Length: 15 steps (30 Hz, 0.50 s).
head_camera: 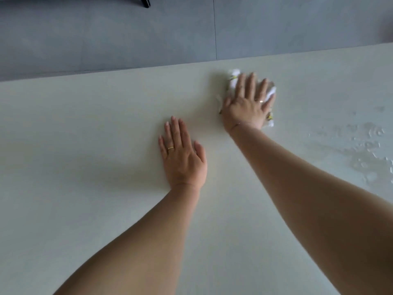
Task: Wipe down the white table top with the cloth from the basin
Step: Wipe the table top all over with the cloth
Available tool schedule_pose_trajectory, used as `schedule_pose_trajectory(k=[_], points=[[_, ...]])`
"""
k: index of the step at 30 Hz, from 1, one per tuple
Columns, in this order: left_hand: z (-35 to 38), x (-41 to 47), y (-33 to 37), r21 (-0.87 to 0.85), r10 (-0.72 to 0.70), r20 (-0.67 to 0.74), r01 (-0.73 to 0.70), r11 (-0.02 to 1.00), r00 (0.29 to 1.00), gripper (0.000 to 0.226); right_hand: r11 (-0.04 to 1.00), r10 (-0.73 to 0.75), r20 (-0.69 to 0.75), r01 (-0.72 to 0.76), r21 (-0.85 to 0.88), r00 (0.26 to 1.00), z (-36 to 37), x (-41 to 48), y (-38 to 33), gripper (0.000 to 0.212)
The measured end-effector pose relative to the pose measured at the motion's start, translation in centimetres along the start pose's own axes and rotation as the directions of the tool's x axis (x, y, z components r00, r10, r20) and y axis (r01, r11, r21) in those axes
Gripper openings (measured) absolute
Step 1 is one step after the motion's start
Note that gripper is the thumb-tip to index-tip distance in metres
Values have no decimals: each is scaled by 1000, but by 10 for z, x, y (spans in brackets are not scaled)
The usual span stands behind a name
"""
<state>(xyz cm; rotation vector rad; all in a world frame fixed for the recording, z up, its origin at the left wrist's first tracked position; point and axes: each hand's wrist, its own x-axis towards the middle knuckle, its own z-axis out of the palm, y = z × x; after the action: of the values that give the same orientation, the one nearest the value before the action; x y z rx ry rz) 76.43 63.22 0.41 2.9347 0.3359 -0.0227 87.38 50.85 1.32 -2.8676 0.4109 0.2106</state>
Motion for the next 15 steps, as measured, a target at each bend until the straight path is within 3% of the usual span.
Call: schedule_pose_trajectory(k=[2,4,6,8,10,12,14,15], points=[[1,0,-1,3,7,11,-7,1000,1000,59,971,-237,33,238,-3,971,10,-20,-26,58],[0,0,-1,7,6,22,-7,1000,1000,60,872,-482,107,488,-43,870,13,-29,-32,56],[-2,0,-1,12,8,17,-8,1000,1000,61,781,-605,146,619,-80,783,5,-10,-18,56],[-3,0,0,13,10,7,-10,1000,1000,62,829,-544,101,552,-86,833,-2,20,4,54],[-2,0,-1,10,9,2,-9,1000,1000,61,964,-263,39,264,-19,964,-10,48,20,54],[-2,1,-1,2,7,-4,-7,1000,1000,61,1000,16,11,-16,19,1000,-11,58,13,57],[-3,1,-1,-6,8,1,-8,1000,1000,62,998,63,23,-63,17,998,-7,49,-14,59],[-3,1,0,-10,10,2,-10,1000,1000,62,999,-34,37,34,4,999,-3,41,-28,59]])
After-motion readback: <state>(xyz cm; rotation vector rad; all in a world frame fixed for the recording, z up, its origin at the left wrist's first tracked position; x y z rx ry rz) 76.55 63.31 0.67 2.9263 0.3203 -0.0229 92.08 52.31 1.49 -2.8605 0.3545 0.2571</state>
